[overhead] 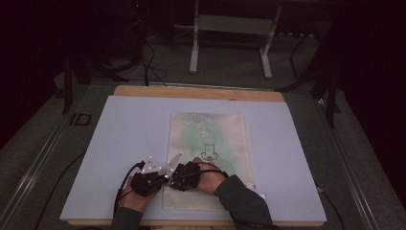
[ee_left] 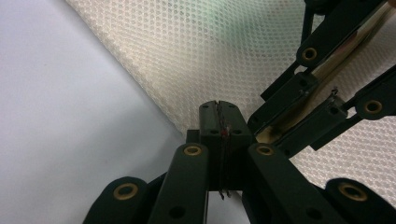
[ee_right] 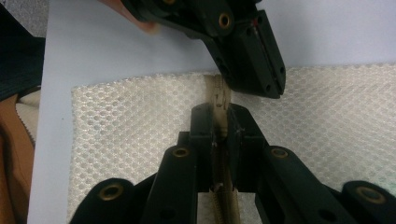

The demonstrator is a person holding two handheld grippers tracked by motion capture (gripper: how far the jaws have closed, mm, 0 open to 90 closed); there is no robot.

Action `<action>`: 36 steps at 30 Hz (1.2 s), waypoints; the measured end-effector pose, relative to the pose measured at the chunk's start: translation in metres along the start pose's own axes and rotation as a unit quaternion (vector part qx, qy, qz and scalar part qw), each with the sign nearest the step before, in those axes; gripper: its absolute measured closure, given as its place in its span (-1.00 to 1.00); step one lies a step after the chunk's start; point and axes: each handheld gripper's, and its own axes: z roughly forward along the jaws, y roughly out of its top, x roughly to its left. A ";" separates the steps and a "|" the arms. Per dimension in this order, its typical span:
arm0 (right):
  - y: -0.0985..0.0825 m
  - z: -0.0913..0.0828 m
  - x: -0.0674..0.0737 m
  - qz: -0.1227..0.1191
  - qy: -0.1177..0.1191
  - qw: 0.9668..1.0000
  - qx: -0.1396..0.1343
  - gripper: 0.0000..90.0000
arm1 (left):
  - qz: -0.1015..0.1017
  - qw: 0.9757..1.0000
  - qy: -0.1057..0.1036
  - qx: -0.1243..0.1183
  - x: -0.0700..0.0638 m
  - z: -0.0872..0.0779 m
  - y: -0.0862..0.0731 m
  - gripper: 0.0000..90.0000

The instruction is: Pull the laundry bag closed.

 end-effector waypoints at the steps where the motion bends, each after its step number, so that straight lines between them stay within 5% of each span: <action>1: 0.000 0.000 0.000 -0.001 -0.001 1.000 0.001 0.82 | 0.000 1.000 -0.001 0.001 0.001 0.000 0.000 0.98; 36: -0.005 -0.007 0.004 -0.019 -0.013 0.999 0.028 0.83 | 0.010 1.000 0.007 0.014 -0.001 0.001 0.003 0.99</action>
